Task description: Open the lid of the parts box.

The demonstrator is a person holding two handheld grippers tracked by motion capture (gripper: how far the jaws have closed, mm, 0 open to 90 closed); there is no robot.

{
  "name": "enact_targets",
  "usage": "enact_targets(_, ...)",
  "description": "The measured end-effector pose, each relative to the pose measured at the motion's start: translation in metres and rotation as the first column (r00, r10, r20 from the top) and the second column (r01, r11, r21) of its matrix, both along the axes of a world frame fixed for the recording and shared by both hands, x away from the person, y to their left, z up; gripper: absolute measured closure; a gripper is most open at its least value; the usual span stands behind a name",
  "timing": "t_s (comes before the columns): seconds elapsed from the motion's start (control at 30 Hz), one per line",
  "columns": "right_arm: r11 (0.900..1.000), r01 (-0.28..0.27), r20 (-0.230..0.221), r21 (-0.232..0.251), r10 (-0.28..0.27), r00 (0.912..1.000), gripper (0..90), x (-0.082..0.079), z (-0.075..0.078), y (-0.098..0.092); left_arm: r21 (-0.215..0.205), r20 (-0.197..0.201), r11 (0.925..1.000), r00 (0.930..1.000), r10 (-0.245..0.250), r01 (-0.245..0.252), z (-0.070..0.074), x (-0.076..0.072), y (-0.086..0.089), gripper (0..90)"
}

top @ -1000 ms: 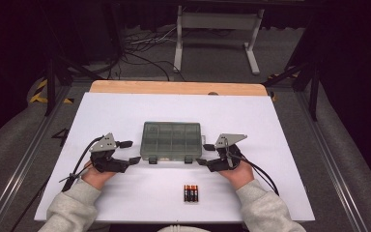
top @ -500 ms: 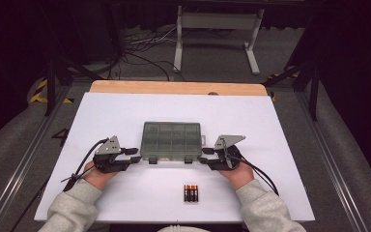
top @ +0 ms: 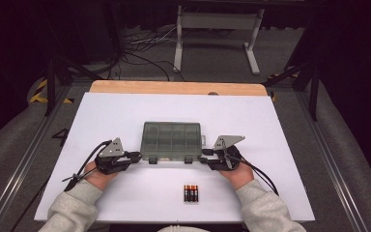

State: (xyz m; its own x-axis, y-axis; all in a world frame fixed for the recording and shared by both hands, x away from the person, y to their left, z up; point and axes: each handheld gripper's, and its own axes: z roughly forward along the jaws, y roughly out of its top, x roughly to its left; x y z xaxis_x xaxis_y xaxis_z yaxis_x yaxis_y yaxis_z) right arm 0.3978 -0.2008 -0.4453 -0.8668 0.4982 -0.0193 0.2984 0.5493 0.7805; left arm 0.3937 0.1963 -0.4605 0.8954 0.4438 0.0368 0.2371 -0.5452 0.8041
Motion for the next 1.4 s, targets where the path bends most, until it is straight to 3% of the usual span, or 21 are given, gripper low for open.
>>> enact_targets(0.47,1.000,0.001,-0.009,0.016,0.000,1.0000,65.0,0.001,0.001,-0.002,-0.009,-0.002,1.0000,1.0000,-0.004,0.004,0.000,0.000,0.000,77.3)
enact_targets(0.77,0.999,-0.010,0.015,0.043,0.010,0.9998,73.2,-0.002,0.007,-0.003,-0.067,0.011,0.9977,0.9999,-0.010,0.011,0.007,0.000,0.004,78.1)
enact_targets(0.87,0.998,-0.015,0.032,0.060,0.013,0.9994,74.6,-0.004,0.009,-0.003,-0.105,0.018,0.9944,0.9998,-0.012,0.014,0.010,0.000,0.006,80.1)
enact_targets(1.0,0.993,-0.017,0.053,0.118,0.011,0.9986,80.3,-0.005,0.013,-0.006,-0.148,0.029,0.9887,0.9994,-0.018,0.022,0.012,-0.001,0.007,80.4)
enact_targets(1.03,0.992,-0.020,0.062,0.126,0.012,0.9980,81.4,-0.005,0.013,-0.006,-0.175,0.030,0.9843,0.9994,-0.020,0.025,0.013,0.000,0.007,80.6)
enact_targets(1.4,0.976,-0.005,0.115,0.217,-0.020,0.9932,83.6,-0.005,0.016,-0.007,-0.281,0.030,0.9595,0.9995,-0.004,0.012,0.015,0.004,0.009,81.5)
